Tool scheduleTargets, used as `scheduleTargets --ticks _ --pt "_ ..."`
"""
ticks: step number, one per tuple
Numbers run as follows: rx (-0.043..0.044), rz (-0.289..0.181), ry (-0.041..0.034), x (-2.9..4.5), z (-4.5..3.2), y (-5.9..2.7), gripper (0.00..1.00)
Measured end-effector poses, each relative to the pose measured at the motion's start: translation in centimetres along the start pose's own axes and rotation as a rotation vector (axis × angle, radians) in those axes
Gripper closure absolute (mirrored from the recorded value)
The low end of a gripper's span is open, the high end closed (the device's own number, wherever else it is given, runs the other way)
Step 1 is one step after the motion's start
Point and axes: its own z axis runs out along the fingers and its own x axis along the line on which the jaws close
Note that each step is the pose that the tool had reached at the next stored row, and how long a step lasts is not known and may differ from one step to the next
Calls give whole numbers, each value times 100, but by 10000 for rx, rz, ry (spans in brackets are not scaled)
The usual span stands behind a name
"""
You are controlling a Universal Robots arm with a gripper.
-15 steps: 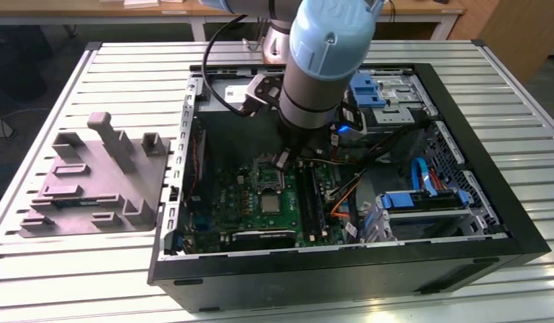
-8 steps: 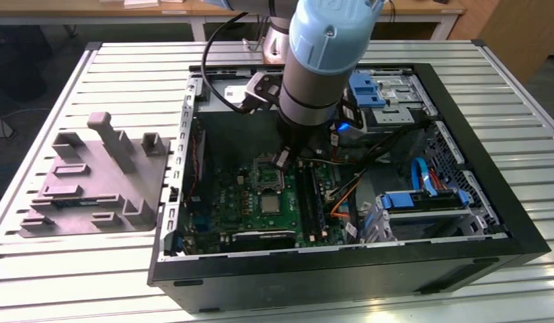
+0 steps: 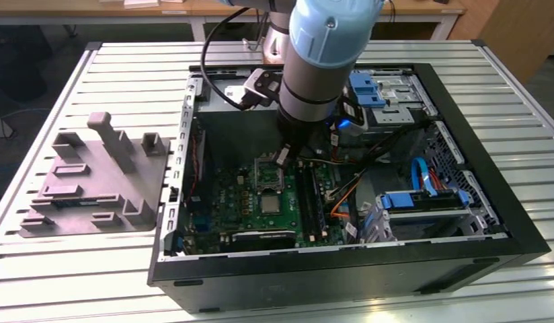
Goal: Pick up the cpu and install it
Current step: 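Close the cpu cover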
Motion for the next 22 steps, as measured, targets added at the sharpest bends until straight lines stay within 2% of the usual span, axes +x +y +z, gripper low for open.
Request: scheduleTargets --ticks 6,15,22 --pt "91 9 139 -10 -48 10 89" --pt "315 30 482 -26 -117 26 89" --pt "426 37 654 -35 -171 41 89"
